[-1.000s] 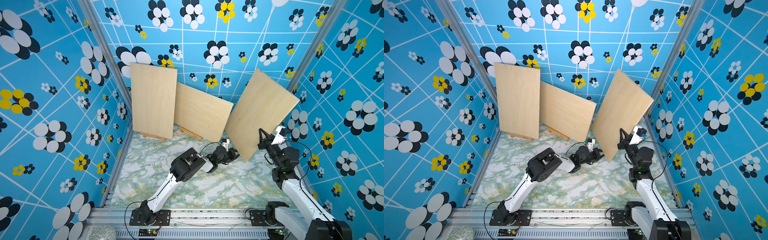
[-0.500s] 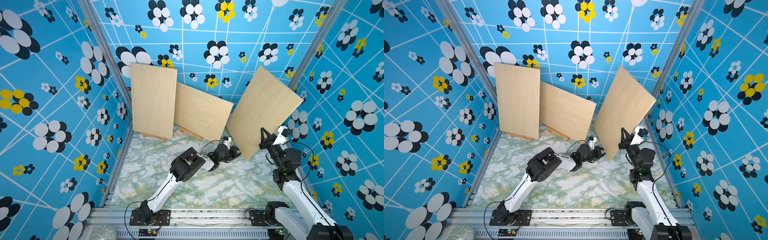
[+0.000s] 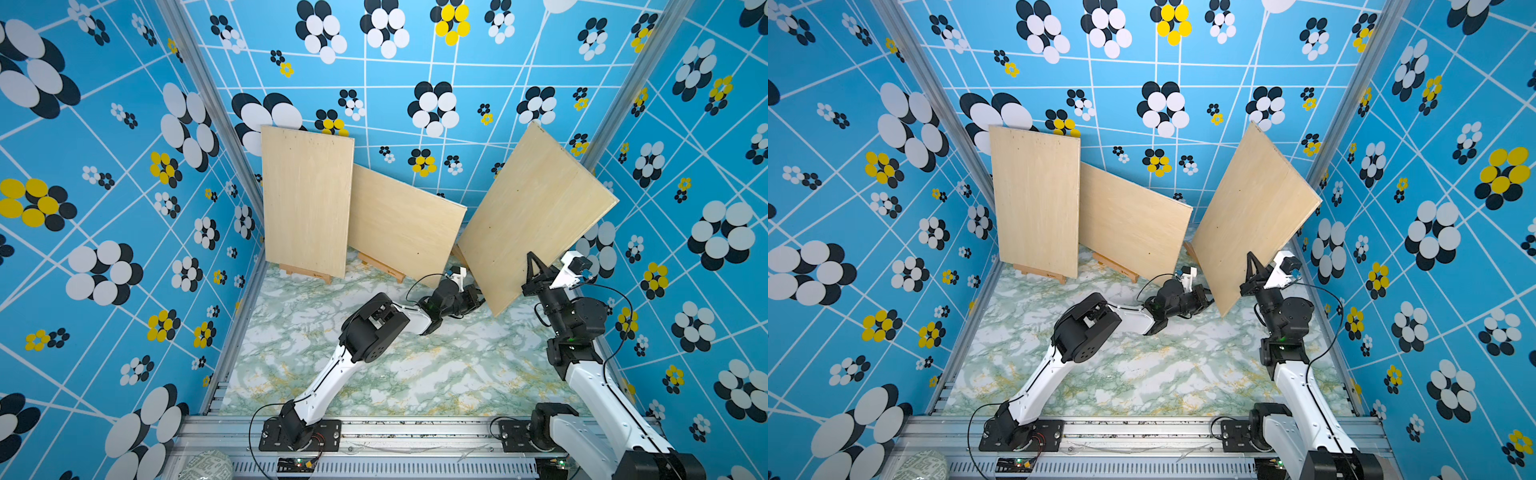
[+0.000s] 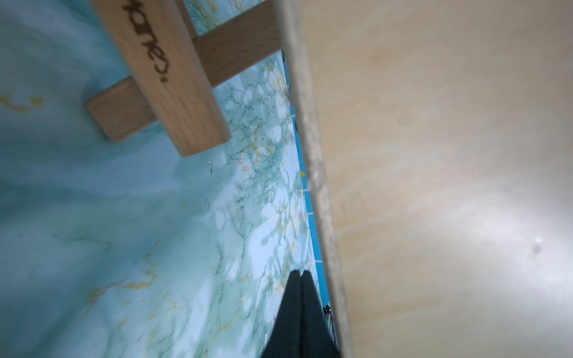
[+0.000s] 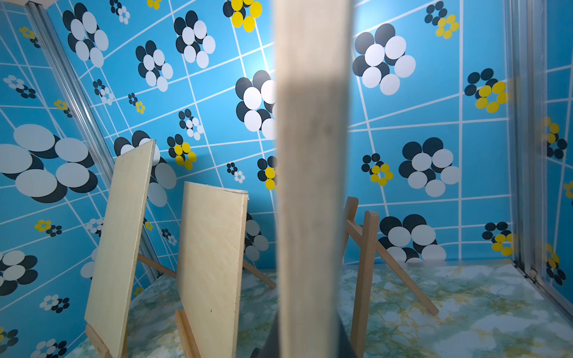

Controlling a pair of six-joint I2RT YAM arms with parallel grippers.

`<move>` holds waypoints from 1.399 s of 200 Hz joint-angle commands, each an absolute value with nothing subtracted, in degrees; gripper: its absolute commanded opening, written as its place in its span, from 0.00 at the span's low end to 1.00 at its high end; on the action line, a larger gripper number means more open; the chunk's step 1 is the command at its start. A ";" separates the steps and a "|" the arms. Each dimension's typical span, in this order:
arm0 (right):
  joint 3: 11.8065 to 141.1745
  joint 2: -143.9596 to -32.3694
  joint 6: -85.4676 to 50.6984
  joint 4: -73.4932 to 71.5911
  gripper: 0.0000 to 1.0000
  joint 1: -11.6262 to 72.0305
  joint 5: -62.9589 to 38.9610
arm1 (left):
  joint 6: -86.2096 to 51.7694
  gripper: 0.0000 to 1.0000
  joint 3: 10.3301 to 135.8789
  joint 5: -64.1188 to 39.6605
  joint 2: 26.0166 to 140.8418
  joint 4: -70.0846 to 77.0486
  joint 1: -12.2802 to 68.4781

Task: Assemble the easel
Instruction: Pick up the drawing board from the center of the board, then place the drawing board on the easel.

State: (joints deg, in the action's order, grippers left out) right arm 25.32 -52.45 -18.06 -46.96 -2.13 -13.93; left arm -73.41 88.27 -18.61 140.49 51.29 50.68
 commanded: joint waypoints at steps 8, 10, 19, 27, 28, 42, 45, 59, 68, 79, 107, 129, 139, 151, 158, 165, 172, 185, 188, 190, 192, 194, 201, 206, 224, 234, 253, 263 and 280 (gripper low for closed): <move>28.75 -53.52 -20.52 -52.51 0.00 -1.98 -18.81 | -72.14 0.01 94.40 -20.13 140.17 59.41 50.63; 28.87 -53.61 -20.51 -52.55 0.00 -1.97 -18.81 | -72.29 0.00 94.48 -20.17 140.36 59.41 50.63; 29.45 -54.10 -20.42 -52.22 0.00 -2.10 -18.83 | -72.42 0.01 94.90 -20.06 140.67 59.35 50.54; 29.95 -54.56 -20.16 -51.93 0.00 -2.10 -18.84 | -72.56 0.00 95.24 -20.03 140.95 59.14 50.47; 29.96 -54.66 -20.15 -51.85 0.00 -2.15 -18.83 | -72.58 0.00 95.30 -20.04 140.97 59.10 50.46; 30.73 -55.41 -19.81 -51.19 0.00 -2.18 -18.98 | -72.93 0.00 96.00 -20.14 141.56 59.12 50.47; 31.00 -55.58 -19.71 -50.85 0.00 -2.12 -19.13 | -73.02 0.01 96.10 -20.13 141.59 59.15 50.36; 31.52 -56.45 -19.43 -50.52 0.00 -2.15 -19.25 | -73.30 0.00 96.33 -20.09 142.05 59.24 50.32; 31.81 -57.09 -19.46 -50.43 0.00 -2.15 -19.55 | -73.46 0.00 96.39 -20.11 142.28 59.40 50.36; 32.47 -57.81 -19.32 -50.02 0.00 -2.17 -19.94 | -73.86 0.00 96.41 -19.95 142.56 59.75 50.36; 33.38 -59.49 -19.17 -49.58 0.00 -2.18 -20.04 | -75.09 0.00 96.46 -19.86 143.55 60.60 50.18; 34.38 -60.37 -18.72 -48.52 0.00 -2.20 -19.95 | -76.15 0.01 96.62 -19.84 144.10 61.24 50.11; 34.74 -60.77 -18.65 -48.46 0.00 -2.14 -19.93 | -76.20 0.01 96.55 -19.86 144.22 61.19 50.27; 34.96 -61.22 -18.60 -48.23 0.00 -2.18 -19.69 | -76.24 0.01 96.67 -19.95 144.40 61.15 50.11; 35.22 -61.50 -18.47 -47.79 0.00 -2.17 -19.69 | -76.41 0.01 96.70 -19.91 144.40 61.26 50.10; 35.39 -61.61 -18.19 -47.42 0.00 -2.17 -19.61 | -76.55 0.01 96.81 -19.95 144.61 61.32 50.10; 35.41 -61.83 -18.03 -47.30 0.00 -2.15 -19.64 | -76.85 0.00 96.79 -19.83 144.72 61.60 50.12; 35.64 -62.20 -17.87 -46.99 0.00 -2.13 -19.76 | -77.05 0.01 96.89 -19.82 144.84 61.70 49.98; 35.61 -62.26 -17.83 -46.99 0.00 -2.12 -19.77 | -77.08 0.00 96.88 -19.82 144.92 61.71 50.03; 35.67 -62.40 -17.76 -46.94 0.00 -2.11 -19.84 | -77.01 0.00 96.99 -19.79 144.95 61.70 50.01; 35.68 -62.40 -17.80 -46.94 0.00 -2.11 -19.85 | -77.11 0.01 96.96 -19.80 144.98 61.70 50.01; 35.73 -62.52 -17.78 -46.93 0.00 -2.21 -19.86 | -77.13 0.00 96.95 -19.78 144.94 61.70 50.01; 35.92 -62.76 -17.75 -46.99 0.00 -2.18 -19.99 | -77.17 0.00 97.04 -19.80 145.15 61.78 49.97; 36.01 -62.96 -17.75 -47.01 0.00 -2.15 -20.04 | -77.36 0.00 97.24 -19.78 145.40 61.94 49.92; 36.58 -63.60 -17.39 -46.78 0.00 -2.16 -20.21 | -77.82 0.01 97.33 -19.69 145.81 62.38 49.93; 37.14 -63.86 -16.78 -46.00 0.00 -2.15 -20.26 | -77.91 0.01 97.28 -19.69 145.90 62.40 49.92; 37.87 -64.29 -15.72 -45.09 0.00 -2.19 -20.35 | -78.10 0.01 96.79 -19.84 145.97 62.75 49.97; 38.39 -64.74 -15.21 -44.56 0.00 -2.21 -20.91 | -78.26 0.01 96.26 -19.82 145.93 62.92 49.91; 38.78 -65.86 -15.14 -45.21 0.00 -2.60 -22.63 | -78.56 0.01 95.19 -19.78 145.83 63.71 49.83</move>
State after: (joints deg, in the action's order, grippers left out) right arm 36.16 -65.21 -15.25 -42.22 -2.83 -16.34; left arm -77.91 93.51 -18.83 146.39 54.96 50.30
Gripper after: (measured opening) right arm 0.101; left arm 0.047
